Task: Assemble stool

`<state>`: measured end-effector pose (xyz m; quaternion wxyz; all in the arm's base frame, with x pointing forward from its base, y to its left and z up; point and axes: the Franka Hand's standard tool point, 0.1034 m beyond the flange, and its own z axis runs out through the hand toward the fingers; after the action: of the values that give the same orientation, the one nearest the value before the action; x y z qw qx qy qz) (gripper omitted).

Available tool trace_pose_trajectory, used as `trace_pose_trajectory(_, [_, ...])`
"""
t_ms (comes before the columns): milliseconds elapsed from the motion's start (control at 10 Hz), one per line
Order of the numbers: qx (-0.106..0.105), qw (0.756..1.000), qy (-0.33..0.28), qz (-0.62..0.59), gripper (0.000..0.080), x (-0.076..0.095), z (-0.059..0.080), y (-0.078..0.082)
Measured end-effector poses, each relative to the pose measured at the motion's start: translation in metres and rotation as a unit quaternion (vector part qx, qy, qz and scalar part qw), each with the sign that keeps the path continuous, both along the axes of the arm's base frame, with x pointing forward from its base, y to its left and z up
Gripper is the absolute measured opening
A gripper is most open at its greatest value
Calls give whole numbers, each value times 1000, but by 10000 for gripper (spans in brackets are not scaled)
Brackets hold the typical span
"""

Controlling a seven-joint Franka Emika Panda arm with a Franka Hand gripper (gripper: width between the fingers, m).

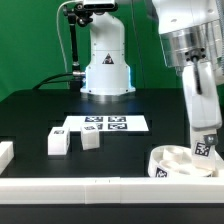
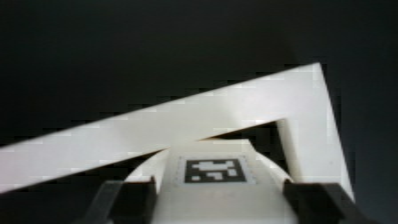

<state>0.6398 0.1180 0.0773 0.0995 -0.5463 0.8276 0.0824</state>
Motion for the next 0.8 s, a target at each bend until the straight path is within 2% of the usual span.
trace_pose_trajectory(300, [8, 998, 10, -54, 340, 1, 0, -1])
trace_pose_trajectory(600, [10, 999, 6, -43, 344, 1, 0, 0])
trace_pose_trajectory(700, [10, 999, 5, -42, 561, 1, 0, 1])
trace_pose_trajectory(800, [10, 1000, -1, -19, 561, 2, 5, -1])
